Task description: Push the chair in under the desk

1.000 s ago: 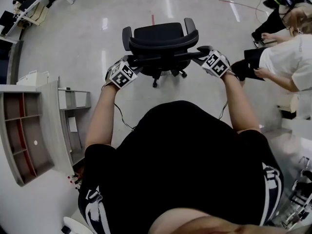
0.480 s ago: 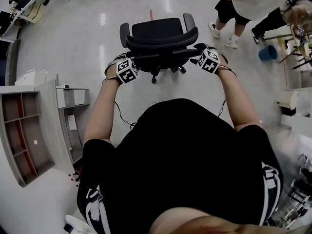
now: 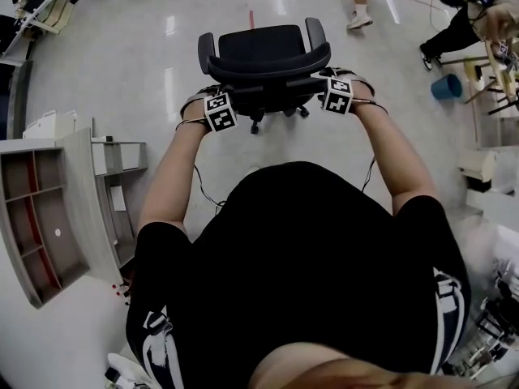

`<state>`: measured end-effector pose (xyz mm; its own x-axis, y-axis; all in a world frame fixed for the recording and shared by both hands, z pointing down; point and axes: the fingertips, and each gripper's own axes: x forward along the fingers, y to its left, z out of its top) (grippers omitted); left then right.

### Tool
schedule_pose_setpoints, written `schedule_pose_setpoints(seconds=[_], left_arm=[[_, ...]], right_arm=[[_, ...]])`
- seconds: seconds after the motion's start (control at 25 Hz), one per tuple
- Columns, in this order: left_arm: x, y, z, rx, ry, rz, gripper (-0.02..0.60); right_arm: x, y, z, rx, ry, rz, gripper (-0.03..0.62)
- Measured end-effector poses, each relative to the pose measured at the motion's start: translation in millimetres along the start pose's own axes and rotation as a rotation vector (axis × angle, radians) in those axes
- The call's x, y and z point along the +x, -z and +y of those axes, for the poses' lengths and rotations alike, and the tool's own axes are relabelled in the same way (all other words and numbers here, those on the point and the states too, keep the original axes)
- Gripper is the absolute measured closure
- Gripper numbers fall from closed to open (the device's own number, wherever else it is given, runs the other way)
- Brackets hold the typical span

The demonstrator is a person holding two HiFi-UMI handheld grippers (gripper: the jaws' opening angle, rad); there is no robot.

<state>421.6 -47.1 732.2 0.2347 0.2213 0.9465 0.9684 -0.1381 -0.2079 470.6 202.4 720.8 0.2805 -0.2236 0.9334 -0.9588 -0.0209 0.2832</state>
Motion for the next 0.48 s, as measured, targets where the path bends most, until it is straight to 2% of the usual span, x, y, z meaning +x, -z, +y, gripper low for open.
schedule_pose_setpoints(seconds=[0.2, 0.32, 0.48], left_arm=[[14.1, 6.3, 1.9, 0.046, -0.014, 0.076, 0.321], [17.0, 10.5, 5.6, 0.057, -0.042, 0.113, 0.327], [18.5, 13.4, 13.8, 0.073, -0.096, 0.142, 0.416]], right_arm=[[19.8, 6.1, 2.1, -0.055, -0.027, 0.047, 0.292], [23.5, 7.8, 0.7, -0.079, -0.008, 0.058, 0.313], [24.0, 6.7, -0.3, -0.102, 0.019, 0.048, 0.350]])
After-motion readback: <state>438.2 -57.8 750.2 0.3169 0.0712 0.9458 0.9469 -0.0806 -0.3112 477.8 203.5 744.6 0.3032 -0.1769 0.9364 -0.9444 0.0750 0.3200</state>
